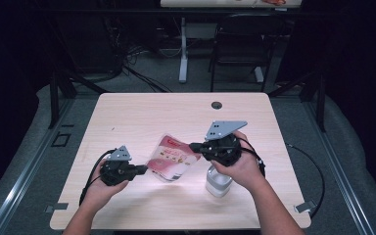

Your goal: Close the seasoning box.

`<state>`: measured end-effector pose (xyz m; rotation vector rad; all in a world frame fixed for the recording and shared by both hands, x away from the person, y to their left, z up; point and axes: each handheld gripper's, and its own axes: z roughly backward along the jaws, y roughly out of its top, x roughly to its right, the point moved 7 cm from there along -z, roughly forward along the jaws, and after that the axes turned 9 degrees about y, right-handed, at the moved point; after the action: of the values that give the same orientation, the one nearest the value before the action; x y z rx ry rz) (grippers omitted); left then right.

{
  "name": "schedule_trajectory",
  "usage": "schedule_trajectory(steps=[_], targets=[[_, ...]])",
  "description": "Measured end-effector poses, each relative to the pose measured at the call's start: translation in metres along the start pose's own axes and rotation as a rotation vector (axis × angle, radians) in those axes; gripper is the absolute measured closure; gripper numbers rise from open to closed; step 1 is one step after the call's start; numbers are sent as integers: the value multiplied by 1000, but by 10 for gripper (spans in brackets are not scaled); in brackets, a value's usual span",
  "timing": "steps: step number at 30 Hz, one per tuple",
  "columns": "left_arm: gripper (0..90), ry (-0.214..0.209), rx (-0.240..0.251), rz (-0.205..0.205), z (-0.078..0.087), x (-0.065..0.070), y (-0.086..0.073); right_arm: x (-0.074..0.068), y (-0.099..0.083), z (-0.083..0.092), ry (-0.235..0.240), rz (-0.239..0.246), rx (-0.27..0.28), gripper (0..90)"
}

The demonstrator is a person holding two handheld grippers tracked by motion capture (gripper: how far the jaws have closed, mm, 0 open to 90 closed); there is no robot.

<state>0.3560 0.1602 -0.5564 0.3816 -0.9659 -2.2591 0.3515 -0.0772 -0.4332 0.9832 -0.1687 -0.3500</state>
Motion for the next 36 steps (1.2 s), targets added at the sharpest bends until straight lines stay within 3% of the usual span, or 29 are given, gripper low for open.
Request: schedule_trajectory(steps=[10,12,36], targets=[[794,-5,-23,-5,-2,2,-4,-3,1,-5,-7,17,-8,900],[714,-22,-21,1,-1,3,-3,-4,1,-7,-2,21,-10,900],[625,-21,-24,-8,-3,5,-5,-7,3,-16,-1,37,-22,900]])
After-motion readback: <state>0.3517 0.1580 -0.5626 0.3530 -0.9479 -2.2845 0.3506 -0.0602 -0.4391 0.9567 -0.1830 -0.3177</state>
